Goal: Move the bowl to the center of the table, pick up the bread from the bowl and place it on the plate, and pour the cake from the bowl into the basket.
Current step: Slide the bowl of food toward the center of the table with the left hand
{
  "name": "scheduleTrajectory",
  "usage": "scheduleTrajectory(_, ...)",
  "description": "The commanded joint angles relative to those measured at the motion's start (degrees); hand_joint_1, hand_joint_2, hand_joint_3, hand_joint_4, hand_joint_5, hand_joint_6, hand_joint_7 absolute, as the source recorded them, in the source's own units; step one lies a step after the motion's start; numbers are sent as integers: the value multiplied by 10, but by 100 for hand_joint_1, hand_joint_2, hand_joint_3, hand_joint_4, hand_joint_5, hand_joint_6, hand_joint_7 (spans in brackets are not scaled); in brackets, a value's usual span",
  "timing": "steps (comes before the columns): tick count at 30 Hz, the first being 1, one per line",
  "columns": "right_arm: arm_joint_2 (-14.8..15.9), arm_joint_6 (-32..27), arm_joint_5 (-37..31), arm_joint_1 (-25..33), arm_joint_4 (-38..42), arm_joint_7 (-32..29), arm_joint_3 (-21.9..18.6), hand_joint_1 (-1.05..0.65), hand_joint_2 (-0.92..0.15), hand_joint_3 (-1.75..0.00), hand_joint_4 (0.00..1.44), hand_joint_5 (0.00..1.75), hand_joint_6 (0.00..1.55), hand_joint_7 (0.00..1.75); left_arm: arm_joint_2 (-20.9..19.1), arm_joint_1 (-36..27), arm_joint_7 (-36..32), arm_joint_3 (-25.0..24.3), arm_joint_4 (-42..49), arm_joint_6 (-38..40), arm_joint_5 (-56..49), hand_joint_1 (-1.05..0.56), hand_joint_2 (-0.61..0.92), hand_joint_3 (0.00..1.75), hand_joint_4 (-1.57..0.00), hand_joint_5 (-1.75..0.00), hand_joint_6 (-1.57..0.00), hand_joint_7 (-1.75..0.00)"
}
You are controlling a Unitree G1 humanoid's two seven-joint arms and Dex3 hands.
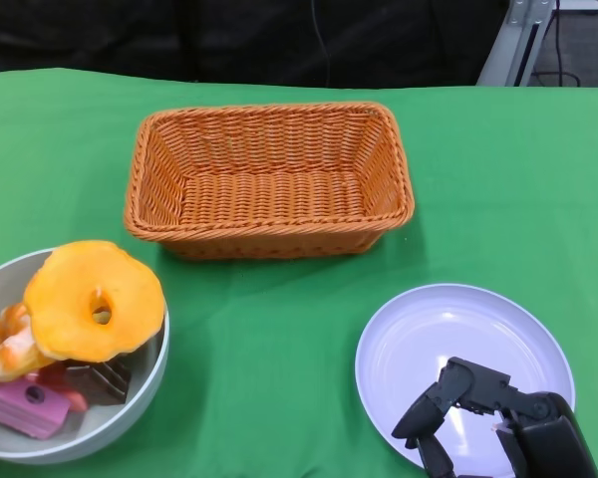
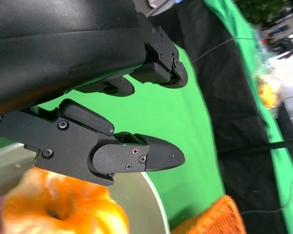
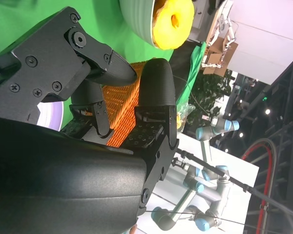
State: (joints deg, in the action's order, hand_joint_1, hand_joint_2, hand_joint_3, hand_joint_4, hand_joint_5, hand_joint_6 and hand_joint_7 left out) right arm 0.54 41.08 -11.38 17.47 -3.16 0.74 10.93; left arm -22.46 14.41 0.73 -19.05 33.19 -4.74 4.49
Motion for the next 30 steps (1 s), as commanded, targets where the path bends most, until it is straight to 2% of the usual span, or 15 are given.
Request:
scheduleTrajectory(1,5,-1,12,2,-7,0,-2,-20,-39,-121,89,140,81,123,-27,5,-18,21,-4,47,-38,-67,92,44,-39,-2,-39,0)
scheduleTrajectory(9,13,3,20,2,-5,6,-4,-21,-39,-119,90,140,82,122,-20,12,31,33,-66,205,-15,-65,92,48,-27,-1,-23,-1)
scheduleTrajectory(11,14,2,21,3,-6,7,-5,-21,-40,-119,89,140,82,122,-21,10,40,39,-76,227,-15,-65,92,48,-27,-1,-25,-2)
scheduleTrajectory(12,15,1,21,4,-7,7,-5,-21,-40,-119,89,140,82,122,-22,9,43,42,-79,232,-16,-64,92,48,-26,-1,-16,-1)
scheduleTrajectory(14,17,1,23,4,-9,8,-5,-20,-39,-120,89,140,82,122,-23,7,48,47,-88,250,-18,-64,92,48,-26,-1,-12,0)
scheduleTrajectory(17,18,2,28,3,-7,11,-4,-20,-38,-122,89,140,82,123,-23,4,57,48,-108,282,-11,-65,92,47,-27,-1,-12,-1)
scheduleTrajectory(19,19,3,31,3,-6,15,-3,-20,-38,-123,89,140,82,123,-20,4,68,40,-122,316,6,-65,92,47,-26,-1,-21,-5)
scheduleTrajectory(22,18,1,34,4,-7,17,-3,-20,-38,-123,89,141,81,124,-24,-1,85,46,-146,359,15,-65,92,46,-27,-1,-26,-7)
scheduleTrajectory(30,14,2,20,5,-8,11,-5,-21,-39,-121,89,141,82,123,-8,-13,89,38,-220,456,49,-63,92,39,-26,0,-27,-4)
